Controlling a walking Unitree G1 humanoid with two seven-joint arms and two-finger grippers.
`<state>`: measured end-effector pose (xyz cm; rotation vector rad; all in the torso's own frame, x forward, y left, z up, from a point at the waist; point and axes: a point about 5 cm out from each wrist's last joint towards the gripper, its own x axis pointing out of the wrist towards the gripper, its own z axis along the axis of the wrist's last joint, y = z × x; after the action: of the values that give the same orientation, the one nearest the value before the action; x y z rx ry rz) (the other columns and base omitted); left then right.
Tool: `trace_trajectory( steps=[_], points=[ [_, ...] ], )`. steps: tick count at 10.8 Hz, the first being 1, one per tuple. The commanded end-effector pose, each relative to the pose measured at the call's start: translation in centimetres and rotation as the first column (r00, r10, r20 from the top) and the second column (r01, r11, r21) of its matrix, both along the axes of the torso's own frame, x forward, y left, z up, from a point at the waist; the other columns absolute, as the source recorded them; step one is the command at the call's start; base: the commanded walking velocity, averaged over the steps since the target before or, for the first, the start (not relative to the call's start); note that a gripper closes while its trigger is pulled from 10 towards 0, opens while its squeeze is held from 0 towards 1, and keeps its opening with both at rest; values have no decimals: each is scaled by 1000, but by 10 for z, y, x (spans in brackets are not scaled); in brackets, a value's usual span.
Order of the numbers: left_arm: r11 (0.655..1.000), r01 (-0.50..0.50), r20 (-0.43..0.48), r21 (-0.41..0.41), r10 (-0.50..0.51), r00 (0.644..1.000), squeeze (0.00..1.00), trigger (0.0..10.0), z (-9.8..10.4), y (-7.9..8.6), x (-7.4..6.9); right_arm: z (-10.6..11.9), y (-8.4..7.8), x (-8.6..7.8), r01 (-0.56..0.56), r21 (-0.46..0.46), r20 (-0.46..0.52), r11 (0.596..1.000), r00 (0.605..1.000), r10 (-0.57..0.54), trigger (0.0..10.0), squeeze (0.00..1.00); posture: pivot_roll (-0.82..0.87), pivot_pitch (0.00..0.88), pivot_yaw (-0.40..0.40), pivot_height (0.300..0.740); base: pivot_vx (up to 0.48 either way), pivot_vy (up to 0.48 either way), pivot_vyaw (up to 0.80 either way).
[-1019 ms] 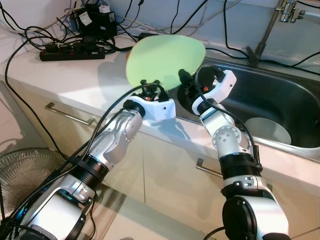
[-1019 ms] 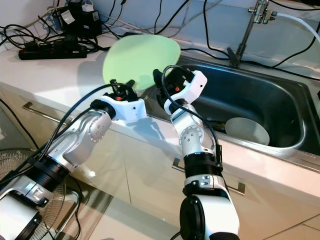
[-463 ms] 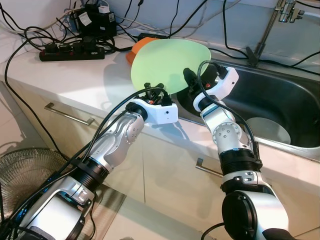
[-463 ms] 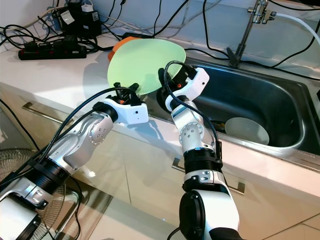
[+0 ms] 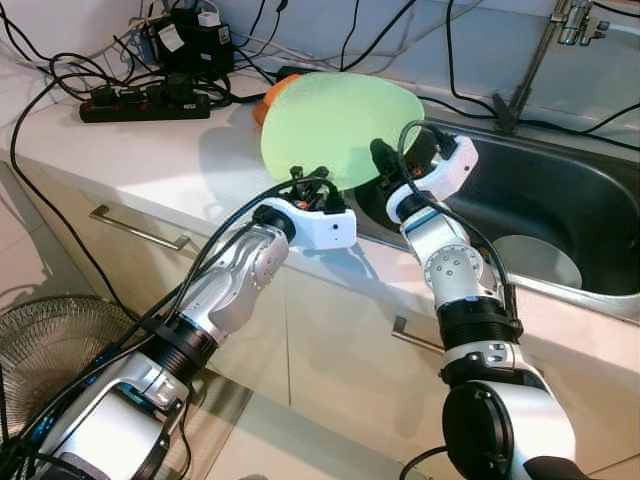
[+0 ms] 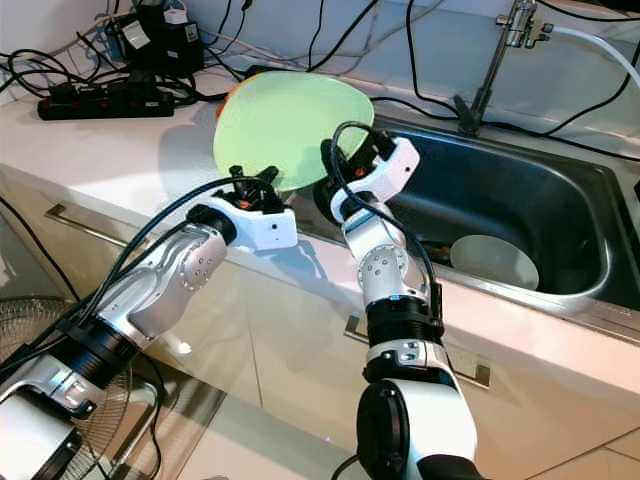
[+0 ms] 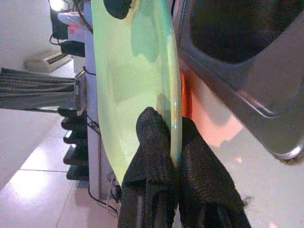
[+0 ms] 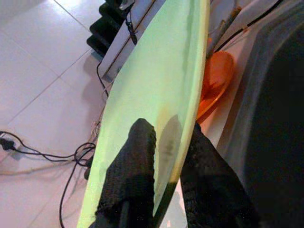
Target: Kitchen organization
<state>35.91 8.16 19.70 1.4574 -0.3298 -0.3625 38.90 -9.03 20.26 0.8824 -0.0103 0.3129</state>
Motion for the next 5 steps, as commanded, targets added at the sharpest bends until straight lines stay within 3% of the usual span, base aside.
trace_trajectory(
  steps=[1,2,3,5],
  points=[
    [1000,26,36,-15,-26,999,0,10000,12,-3,0,9,0,2,-2,-8,28,1000,1000,3,0,0,243,0,-25,740,0,0,0],
    [1000,24,39,-13,-23,999,0,10000,12,-2,0,9,0,2,-3,-4,28,1000,1000,3,0,0,244,0,-26,740,0,0,0],
    [1000,23,35,-20,-23,999,1000,10000,12,-2,0,9,1,3,-3,1,26,1000,1000,3,0,0,245,0,-26,740,0,0,0],
    [999,30,34,-26,-29,999,1000,10000,12,-2,0,9,0,3,3,11,24,1000,1000,-3,0,0,243,0,-24,740,0,0,0]
  ],
)
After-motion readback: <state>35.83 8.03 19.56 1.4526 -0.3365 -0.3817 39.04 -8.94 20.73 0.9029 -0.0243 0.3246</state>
